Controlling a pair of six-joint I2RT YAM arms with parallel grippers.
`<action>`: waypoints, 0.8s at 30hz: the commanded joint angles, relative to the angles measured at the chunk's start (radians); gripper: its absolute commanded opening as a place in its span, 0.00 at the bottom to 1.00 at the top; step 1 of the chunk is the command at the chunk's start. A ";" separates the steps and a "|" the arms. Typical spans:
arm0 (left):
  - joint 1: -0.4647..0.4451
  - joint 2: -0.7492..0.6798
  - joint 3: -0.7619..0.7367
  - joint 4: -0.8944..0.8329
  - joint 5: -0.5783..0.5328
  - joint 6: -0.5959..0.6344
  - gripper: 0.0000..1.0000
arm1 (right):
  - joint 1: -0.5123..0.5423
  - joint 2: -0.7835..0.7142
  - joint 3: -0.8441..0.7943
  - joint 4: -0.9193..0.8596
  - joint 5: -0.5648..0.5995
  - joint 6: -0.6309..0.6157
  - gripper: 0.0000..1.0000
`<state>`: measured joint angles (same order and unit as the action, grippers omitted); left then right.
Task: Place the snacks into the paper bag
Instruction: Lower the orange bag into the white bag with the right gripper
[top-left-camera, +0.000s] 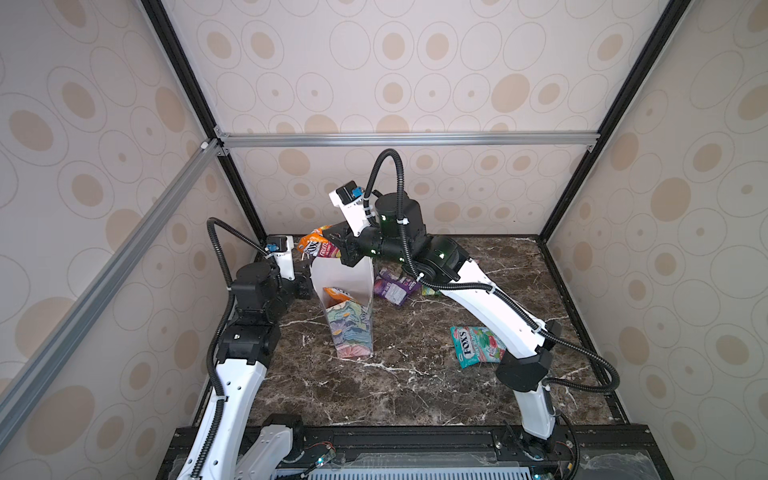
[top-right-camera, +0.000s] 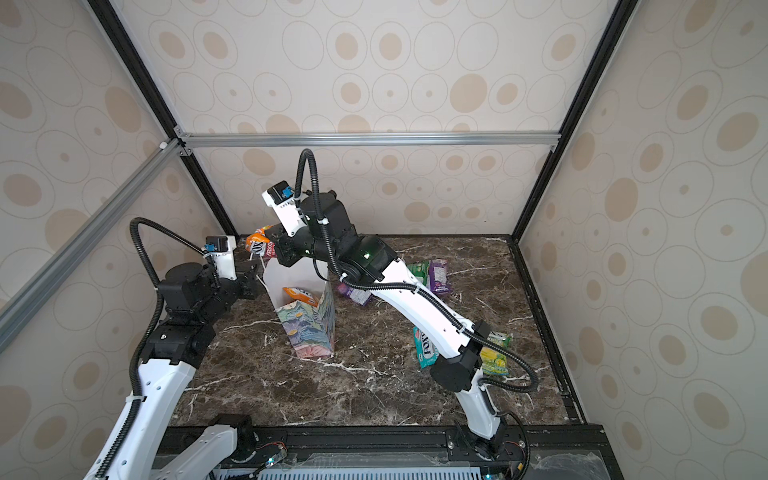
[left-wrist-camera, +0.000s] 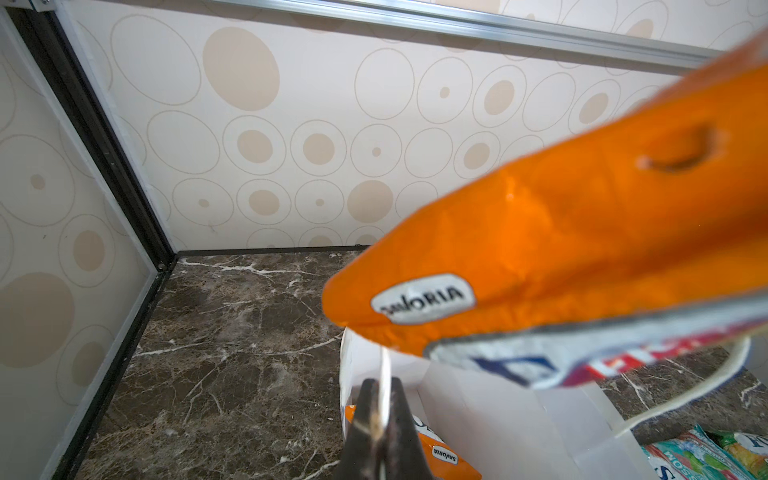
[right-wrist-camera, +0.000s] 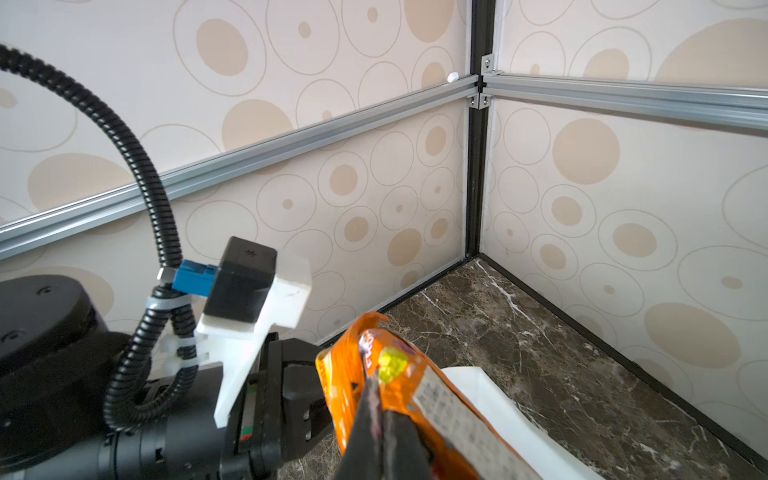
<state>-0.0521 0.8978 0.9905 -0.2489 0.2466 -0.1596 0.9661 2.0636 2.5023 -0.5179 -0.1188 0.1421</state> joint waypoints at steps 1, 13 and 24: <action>0.002 -0.010 0.008 0.004 -0.004 0.006 0.04 | -0.025 0.011 0.008 0.057 0.028 0.030 0.00; 0.003 -0.013 0.008 0.004 -0.014 0.005 0.04 | -0.031 -0.021 -0.054 -0.046 0.059 -0.017 0.00; 0.002 -0.015 0.007 0.005 -0.018 0.007 0.04 | -0.016 0.030 -0.078 -0.043 0.114 0.005 0.00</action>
<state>-0.0521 0.8970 0.9905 -0.2485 0.2329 -0.1593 0.9413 2.0785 2.3970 -0.5774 -0.0357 0.1497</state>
